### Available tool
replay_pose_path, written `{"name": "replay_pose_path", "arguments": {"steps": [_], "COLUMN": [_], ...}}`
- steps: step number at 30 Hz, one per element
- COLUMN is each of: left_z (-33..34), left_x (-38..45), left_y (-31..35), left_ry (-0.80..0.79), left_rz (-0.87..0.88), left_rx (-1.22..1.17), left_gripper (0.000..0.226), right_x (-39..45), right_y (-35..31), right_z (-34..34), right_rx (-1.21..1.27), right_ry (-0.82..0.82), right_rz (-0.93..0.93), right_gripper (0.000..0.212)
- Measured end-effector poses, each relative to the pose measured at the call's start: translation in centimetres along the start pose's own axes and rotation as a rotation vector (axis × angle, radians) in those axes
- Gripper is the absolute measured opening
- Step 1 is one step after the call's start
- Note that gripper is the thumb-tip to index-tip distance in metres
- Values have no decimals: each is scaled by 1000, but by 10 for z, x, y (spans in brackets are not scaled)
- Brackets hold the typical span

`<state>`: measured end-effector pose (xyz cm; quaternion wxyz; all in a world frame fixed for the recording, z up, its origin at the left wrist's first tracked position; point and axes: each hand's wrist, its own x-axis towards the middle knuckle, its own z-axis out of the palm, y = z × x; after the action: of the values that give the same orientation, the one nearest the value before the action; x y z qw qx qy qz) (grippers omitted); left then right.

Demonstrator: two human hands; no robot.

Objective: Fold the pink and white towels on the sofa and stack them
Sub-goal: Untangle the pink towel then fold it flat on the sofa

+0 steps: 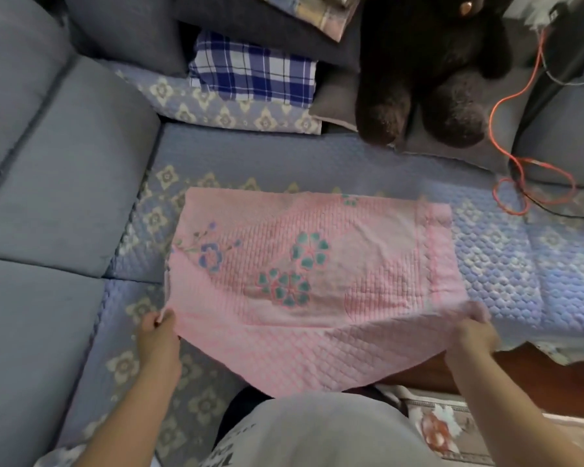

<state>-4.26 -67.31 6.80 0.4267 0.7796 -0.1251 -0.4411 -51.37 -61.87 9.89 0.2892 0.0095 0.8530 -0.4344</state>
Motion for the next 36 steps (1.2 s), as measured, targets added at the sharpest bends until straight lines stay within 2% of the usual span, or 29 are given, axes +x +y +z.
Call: {"name": "replay_pose_path", "arguments": {"steps": [2,5,8,10,12,16,19,27,32,36], "left_z": [16,43,64,75,81,75,67,62,64,67], "left_x": [-35,-83,-113,-124,-129,-120,-121,-116,-116,-119], "left_y": [5,8,12,15,20,29,30,31,30,36], "left_ry": [-109,-306,-453,-511,-508,-513,-519,-473,-494,-516], "left_rz": [85,220,334,403,431,434,466,427,330,195], "left_rx": [51,127,196,239,270,343,375,385,388,279], "left_gripper": [7,18,25,30,28,22,26,26,26,25], "right_x": [-39,-95,-141,-170,-193,-199,-201,-206,-208,-208], "right_y": [-4,9,18,17,14,20,28,34,34,34], "right_z": [19,55,87,101,112,127,128,128,127,127], "right_rx": [-67,-222,-385,-405,-375,-354,-375,-404,-440,-492], "right_ry": [-19,-262,-439,-543,-607,-609,-637,-580,-557,-514], "right_rz": [-66,-286,-661,-820,-899,-908,-991,-1169,-1219,-1262], "right_gripper": [34,26,25,18,13,10,10,27,23,16]}}
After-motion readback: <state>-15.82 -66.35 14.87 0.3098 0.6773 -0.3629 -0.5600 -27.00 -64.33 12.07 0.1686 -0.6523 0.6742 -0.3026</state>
